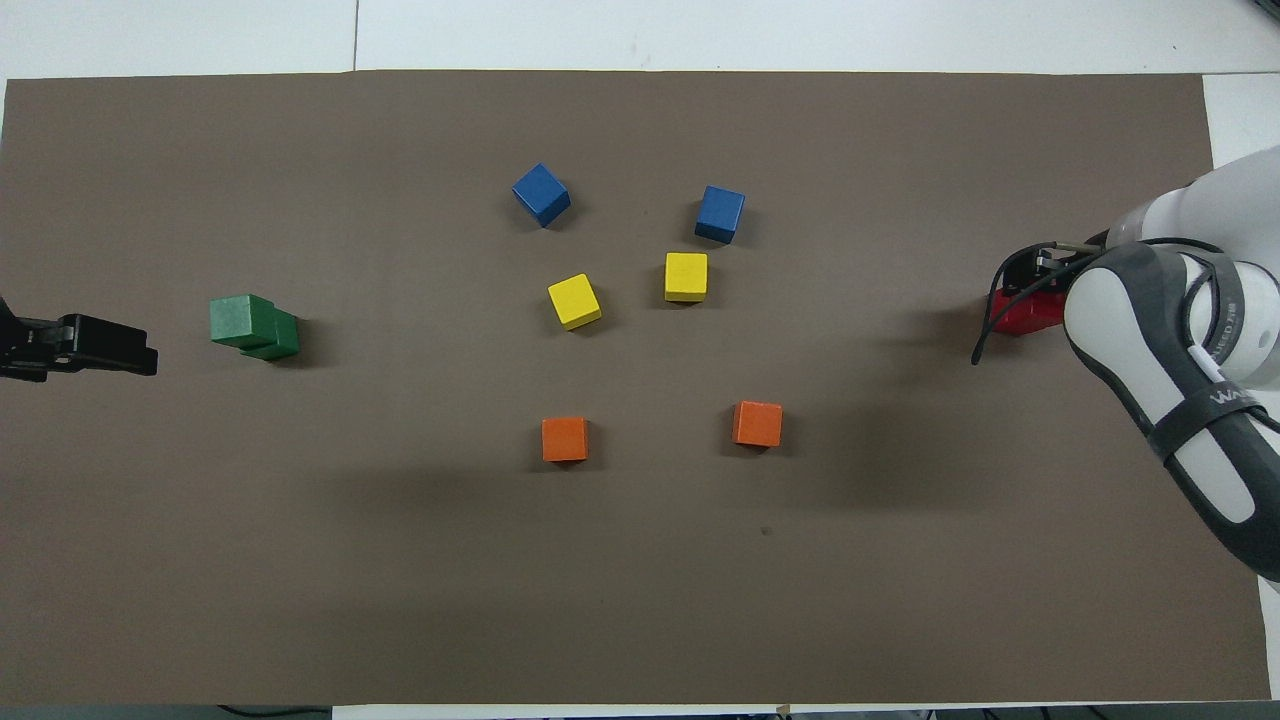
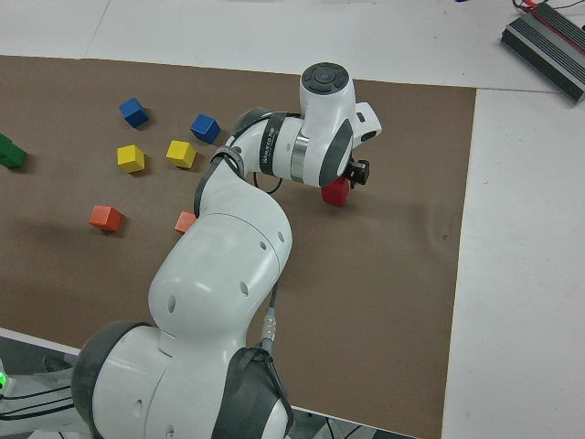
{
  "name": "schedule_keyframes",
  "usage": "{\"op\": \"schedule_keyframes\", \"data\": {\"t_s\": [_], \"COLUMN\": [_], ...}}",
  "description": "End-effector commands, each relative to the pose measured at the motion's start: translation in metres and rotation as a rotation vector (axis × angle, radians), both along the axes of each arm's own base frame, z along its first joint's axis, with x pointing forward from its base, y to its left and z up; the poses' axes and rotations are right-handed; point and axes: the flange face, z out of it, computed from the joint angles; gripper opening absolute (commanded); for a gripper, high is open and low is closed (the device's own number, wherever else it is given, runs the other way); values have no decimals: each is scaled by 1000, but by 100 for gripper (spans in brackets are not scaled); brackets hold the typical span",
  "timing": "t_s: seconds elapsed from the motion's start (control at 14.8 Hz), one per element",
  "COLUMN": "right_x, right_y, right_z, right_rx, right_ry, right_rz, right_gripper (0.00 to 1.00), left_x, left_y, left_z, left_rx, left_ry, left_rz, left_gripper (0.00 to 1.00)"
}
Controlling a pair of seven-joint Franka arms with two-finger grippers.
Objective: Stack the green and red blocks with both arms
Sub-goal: 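Open the left gripper and withdraw it from the green stack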
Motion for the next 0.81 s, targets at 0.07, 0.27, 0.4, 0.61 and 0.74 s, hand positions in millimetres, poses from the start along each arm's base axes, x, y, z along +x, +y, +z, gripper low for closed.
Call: {"op": "schedule_keyframes", "data": {"t_s": [0.07, 0.27, 0.4, 0.61, 0.74], "right_x": [-3, 9, 13, -2, -21], "right_y": [4, 12, 30, 62, 64], "right_z": [8, 31, 67, 136, 181], "right_rx": [7, 8, 10, 7, 2], "right_ry": [-19, -49, -84, -133, -152], "right_rz": [-34, -20, 16, 75, 100], "right_gripper": [90, 98, 99, 100, 100], "left_x": [27, 31, 31, 29, 23], "left_y": [-15, -21, -24, -22, -21], "left_z": [2, 4, 0, -4, -7], "left_rx": [20, 44, 44, 44, 44], "left_ry": [69, 75, 67, 76, 81], "left_rz": [-46, -59, -63, -61, -60], "left_gripper": [100, 100, 100, 100, 100]}}
